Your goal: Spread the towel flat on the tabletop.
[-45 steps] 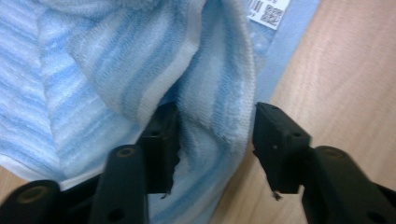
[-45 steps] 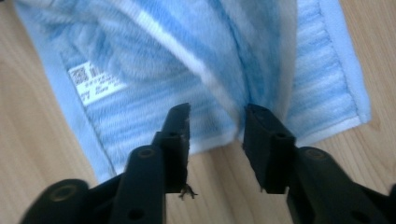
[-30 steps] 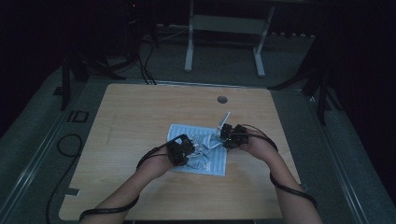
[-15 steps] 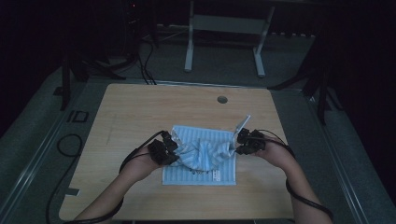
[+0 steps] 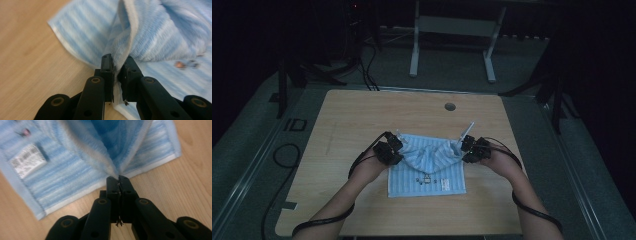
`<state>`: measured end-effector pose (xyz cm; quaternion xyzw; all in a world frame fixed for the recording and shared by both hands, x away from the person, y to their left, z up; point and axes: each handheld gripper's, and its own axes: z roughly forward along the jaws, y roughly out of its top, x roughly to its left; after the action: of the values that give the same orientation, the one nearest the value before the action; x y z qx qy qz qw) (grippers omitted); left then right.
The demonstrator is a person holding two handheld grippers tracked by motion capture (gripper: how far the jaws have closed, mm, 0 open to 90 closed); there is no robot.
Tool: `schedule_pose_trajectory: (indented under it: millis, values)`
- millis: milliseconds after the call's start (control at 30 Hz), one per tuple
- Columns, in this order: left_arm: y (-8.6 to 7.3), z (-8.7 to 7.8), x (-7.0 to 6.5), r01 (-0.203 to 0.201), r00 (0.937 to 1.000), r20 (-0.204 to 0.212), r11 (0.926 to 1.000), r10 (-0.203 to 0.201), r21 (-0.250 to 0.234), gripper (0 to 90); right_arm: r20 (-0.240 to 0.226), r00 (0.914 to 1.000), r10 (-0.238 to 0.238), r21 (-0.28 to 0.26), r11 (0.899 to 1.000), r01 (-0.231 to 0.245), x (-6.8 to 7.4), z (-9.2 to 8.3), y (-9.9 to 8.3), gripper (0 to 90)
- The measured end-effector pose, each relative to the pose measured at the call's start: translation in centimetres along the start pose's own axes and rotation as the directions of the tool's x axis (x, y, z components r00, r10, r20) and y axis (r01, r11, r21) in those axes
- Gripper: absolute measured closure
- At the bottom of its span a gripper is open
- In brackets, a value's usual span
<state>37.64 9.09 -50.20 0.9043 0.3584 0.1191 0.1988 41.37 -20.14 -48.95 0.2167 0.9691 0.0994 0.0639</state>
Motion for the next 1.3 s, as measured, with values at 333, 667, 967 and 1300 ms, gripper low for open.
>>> schedule_pose_trajectory:
  millis: [333, 667, 967, 1300]
  values:
    - [-0.9, 1.4, 1.0, 0.037, 0.9991, 0.02, 0.9992, -0.038, 0.014, 78.5, -0.046, 0.9988, 0.013, 0.03, 0.999, -0.011, -0.3, 2.0, 0.4, 89.2]
    - [-2.2, -2.7, 0.1, -0.016, 0.9999, 0.003, 0.9996, 0.016, -0.022, 47.2, -0.009, 0.9998, 0.017, -0.022, 1.0, -0.017, 0.6, -1.9, -0.7, 67.3]
    - [1.1, -3.0, -0.3, -0.071, 0.9975, -0.002, 0.9962, 0.071, -0.052, 41.3, -0.049, 0.9988, -0.007, -0.125, 0.992, 0.0, 3.2, -5.4, 0.8, 54.7]
    - [2.7, 0.0, 1.1, -0.004, 0.9955, 0.094, 0.9997, 0.007, -0.026, 54.3, -0.054, 0.9964, -0.066, -0.071, 0.996, 0.062, 5.0, -2.5, 3.2, 65.0]
